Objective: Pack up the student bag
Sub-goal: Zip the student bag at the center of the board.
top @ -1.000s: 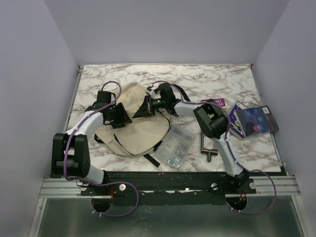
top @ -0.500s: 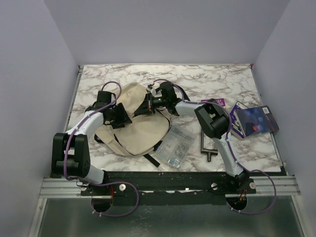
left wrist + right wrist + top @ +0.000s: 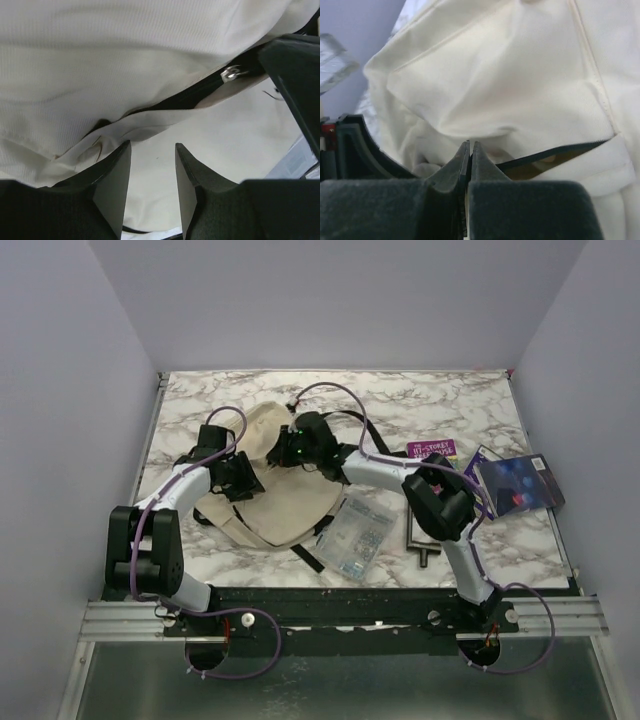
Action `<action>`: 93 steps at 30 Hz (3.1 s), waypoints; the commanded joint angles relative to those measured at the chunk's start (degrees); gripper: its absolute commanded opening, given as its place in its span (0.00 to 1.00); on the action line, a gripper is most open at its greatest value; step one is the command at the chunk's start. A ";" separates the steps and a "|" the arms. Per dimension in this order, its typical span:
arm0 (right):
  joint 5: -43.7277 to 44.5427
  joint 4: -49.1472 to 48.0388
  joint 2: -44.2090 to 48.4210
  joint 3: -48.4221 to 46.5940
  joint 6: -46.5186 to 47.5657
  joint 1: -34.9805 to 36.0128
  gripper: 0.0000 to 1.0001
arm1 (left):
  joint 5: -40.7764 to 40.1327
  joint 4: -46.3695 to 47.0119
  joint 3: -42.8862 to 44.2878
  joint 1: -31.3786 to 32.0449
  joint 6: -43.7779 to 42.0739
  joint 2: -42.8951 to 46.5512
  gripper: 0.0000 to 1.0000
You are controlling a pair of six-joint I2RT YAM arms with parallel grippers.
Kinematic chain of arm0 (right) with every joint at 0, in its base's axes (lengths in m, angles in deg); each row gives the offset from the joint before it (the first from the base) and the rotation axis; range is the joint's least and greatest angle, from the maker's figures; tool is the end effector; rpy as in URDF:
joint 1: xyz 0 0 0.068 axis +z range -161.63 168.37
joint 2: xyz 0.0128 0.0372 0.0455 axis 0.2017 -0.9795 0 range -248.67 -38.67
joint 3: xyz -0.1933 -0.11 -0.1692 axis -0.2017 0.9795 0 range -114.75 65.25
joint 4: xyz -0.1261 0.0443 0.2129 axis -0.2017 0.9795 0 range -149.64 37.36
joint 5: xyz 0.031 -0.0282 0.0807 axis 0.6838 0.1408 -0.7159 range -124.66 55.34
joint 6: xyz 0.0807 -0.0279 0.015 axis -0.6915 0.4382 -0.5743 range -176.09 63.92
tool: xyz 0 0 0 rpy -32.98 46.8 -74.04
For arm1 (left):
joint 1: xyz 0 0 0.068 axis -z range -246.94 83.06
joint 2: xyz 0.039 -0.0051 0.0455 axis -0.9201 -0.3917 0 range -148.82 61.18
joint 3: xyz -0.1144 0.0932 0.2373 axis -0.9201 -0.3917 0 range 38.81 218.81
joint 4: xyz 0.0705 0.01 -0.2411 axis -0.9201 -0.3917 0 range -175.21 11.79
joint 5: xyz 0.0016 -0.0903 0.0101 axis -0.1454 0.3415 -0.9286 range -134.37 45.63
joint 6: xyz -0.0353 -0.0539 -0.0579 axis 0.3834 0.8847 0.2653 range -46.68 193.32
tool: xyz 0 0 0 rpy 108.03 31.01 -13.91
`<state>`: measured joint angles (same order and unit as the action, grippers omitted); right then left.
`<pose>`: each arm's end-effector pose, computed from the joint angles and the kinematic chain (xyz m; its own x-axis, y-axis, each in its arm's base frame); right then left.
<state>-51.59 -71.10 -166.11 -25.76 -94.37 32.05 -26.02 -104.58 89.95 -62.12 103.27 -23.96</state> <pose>0.3768 0.3908 0.1755 -0.7673 0.0867 -0.6354 -0.4794 0.5805 0.6581 0.2941 -0.0490 0.1746 -0.8677 -0.4024 -0.2917 -0.2291 0.8446 -0.4839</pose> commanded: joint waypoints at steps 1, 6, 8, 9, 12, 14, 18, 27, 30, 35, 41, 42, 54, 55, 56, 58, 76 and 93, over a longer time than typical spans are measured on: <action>47.59 -1.49 2.06 -2.75 28.55 9.01 0.00 | -3.48 -2.37 0.09 -0.34 -0.64 -1.63 0.42; 66.38 -15.35 -2.64 -4.22 50.24 10.32 0.00 | -6.50 -4.88 0.67 -0.34 -2.02 -3.37 0.32; 66.53 -13.25 -3.04 -6.00 49.80 9.18 0.00 | -7.83 -5.55 0.83 -0.36 -2.44 -3.83 0.30; 65.48 -10.87 -2.92 -6.81 47.65 8.46 0.00 | -8.57 -5.75 0.78 -0.42 -2.44 -3.88 0.28; 63.33 -4.25 -3.29 -10.10 41.09 5.87 0.00 | -8.95 -5.88 0.08 -1.28 -2.31 -3.91 0.24; 61.36 -1.85 -4.14 -12.42 38.57 3.76 0.00 | -8.80 -5.84 -0.40 -1.65 -2.55 -4.04 0.23; 51.13 -0.75 -3.21 -13.43 36.05 2.42 0.00 | -9.32 -5.87 -0.31 -1.72 -3.73 -2.97 0.23; 41.73 4.71 -3.05 -16.99 32.01 0.55 0.00 | -2.23 -0.01 -2.24 -1.67 -5.77 6.47 0.52; 36.19 5.22 -0.55 -13.97 28.47 0.79 0.00 | -2.80 3.98 -2.17 -2.22 -3.79 11.82 0.76; 32.41 5.98 2.35 -11.08 22.66 0.77 0.00 | -2.49 3.95 5.49 -2.98 0.11 4.68 0.84; 32.85 6.30 1.37 -11.24 21.66 0.79 0.00 | -2.50 1.42 14.01 -2.59 2.25 -7.90 0.77; 33.66 6.18 1.04 -11.50 22.03 0.74 0.00 | -3.89 0.74 15.05 -2.19 2.73 -9.39 0.76; 58.43 0.33 -6.52 -17.37 43.98 1.43 0.00 | -20.93 -24.60 32.12 -0.28 -4.64 -25.43 0.63; 58.43 -0.04 -6.82 -17.38 43.80 0.48 0.00 | -21.03 -24.61 31.87 -0.38 -4.64 -25.27 0.63; 58.01 0.18 -7.37 -17.68 43.31 -0.46 0.00 | -21.21 -24.61 31.79 -0.41 -4.56 -25.18 0.63; 55.40 2.22 -8.77 -18.92 40.86 -2.77 0.00 | -22.71 -24.52 31.17 -0.66 -4.21 -25.43 0.64; 12.75 3.37 2.37 -5.90 15.00 -5.98 0.00 | 1.36 -12.83 25.48 -2.17 4.83 -14.97 0.98; 13.19 4.81 7.78 -3.80 13.92 -5.08 0.00 | -3.65 -3.89 2.82 3.55 28.77 -3.05 0.89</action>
<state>-37.31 -65.90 -162.85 -30.50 -79.79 26.10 -28.95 -110.70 91.08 -60.24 128.26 -23.52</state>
